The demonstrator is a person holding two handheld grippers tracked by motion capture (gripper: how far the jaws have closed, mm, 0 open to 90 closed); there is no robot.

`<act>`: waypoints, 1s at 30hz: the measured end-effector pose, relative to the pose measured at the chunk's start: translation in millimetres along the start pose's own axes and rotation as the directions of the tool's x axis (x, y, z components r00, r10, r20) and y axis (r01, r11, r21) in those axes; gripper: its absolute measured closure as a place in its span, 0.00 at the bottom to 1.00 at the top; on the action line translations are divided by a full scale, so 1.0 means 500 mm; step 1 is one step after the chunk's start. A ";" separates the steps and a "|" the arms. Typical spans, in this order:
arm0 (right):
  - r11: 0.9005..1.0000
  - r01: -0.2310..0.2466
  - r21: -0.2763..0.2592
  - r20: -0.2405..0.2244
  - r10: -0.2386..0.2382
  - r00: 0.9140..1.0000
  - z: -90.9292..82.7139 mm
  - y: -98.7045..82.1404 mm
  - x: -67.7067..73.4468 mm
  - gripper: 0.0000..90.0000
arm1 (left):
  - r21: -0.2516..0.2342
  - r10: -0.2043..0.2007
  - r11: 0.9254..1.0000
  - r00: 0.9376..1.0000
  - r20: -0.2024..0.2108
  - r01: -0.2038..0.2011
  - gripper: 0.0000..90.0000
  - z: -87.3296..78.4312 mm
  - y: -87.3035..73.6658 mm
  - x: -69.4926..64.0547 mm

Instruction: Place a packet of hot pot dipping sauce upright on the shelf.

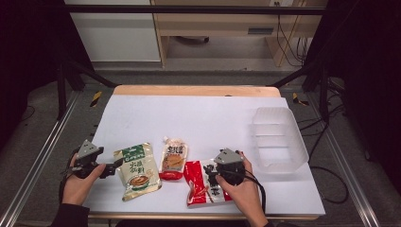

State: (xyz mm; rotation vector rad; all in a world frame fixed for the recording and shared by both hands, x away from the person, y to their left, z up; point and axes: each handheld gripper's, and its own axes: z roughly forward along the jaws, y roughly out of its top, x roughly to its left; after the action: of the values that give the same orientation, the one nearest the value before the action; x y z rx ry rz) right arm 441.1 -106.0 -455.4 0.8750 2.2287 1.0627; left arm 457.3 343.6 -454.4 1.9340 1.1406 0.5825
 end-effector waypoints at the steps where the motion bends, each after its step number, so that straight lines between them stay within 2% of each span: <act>1: 1.000 -0.005 -0.005 0.006 0.005 1.000 -0.005 -0.002 0.001 0.20 | 0.017 -0.004 1.000 1.000 0.003 0.004 0.07 0.003 -0.002 0.004; 7: 1.000 -0.010 -0.001 0.005 0.010 1.000 -0.019 -0.007 0.008 0.17 | 0.018 0.007 1.000 1.000 0.004 -0.007 0.11 0.006 -0.001 0.010; 9: 0.999 -0.030 0.016 -0.009 0.030 1.000 -0.014 -0.007 0.007 0.16 | 0.023 0.010 1.000 1.000 0.006 -0.011 0.12 0.011 -0.001 0.011; 11: 0.999 -0.041 0.022 -0.029 0.041 0.999 -0.012 -0.008 0.006 0.15 | 0.046 0.028 0.999 1.000 0.009 -0.028 0.13 0.022 -0.002 0.014; 15: 0.999 -0.024 0.039 -0.033 0.026 0.999 -0.008 -0.010 0.006 0.15 | 0.069 0.041 0.997 0.999 0.022 -0.042 0.16 0.032 -0.004 0.017; 19: 0.998 -0.028 0.051 -0.036 0.030 0.999 -0.004 -0.011 0.006 0.15 | 0.084 0.045 0.995 0.998 0.049 -0.049 0.17 0.044 -0.005 0.017; 20: 0.998 -0.026 0.057 -0.039 0.028 0.999 -0.001 -0.012 0.007 0.15 | 0.084 0.047 0.995 0.997 0.061 -0.052 0.21 0.047 -0.005 0.016; 22: 0.998 -0.021 0.063 -0.044 0.024 0.999 0.000 -0.011 0.009 0.15 | 0.097 0.052 0.994 0.996 0.074 -0.059 0.22 0.053 -0.005 0.014; 23: 0.998 -0.016 0.064 -0.046 0.019 0.999 0.001 -0.011 0.010 0.15 | 0.103 0.053 0.993 0.994 0.099 -0.063 0.24 0.059 -0.004 0.011; 25: 0.998 -0.008 0.069 -0.049 0.011 0.999 0.002 -0.010 0.013 0.15 | 0.103 0.058 0.992 0.993 0.106 -0.069 0.28 0.061 -0.004 0.009; 27: 0.998 -0.005 0.069 -0.049 0.008 0.999 0.002 -0.010 0.014 0.15 | 0.111 0.077 0.990 0.989 0.127 -0.091 0.31 0.062 -0.003 0.004; 30: 0.998 -0.001 0.071 -0.054 0.004 0.999 0.003 -0.010 0.014 0.15 | 0.104 0.074 0.991 0.987 0.141 -0.089 0.37 0.059 -0.003 0.002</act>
State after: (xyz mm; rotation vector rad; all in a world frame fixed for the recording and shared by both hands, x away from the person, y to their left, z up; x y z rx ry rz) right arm 435.7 -102.7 -461.4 0.8885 2.3232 1.0261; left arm 478.3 333.1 -472.4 2.0894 1.0298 0.4294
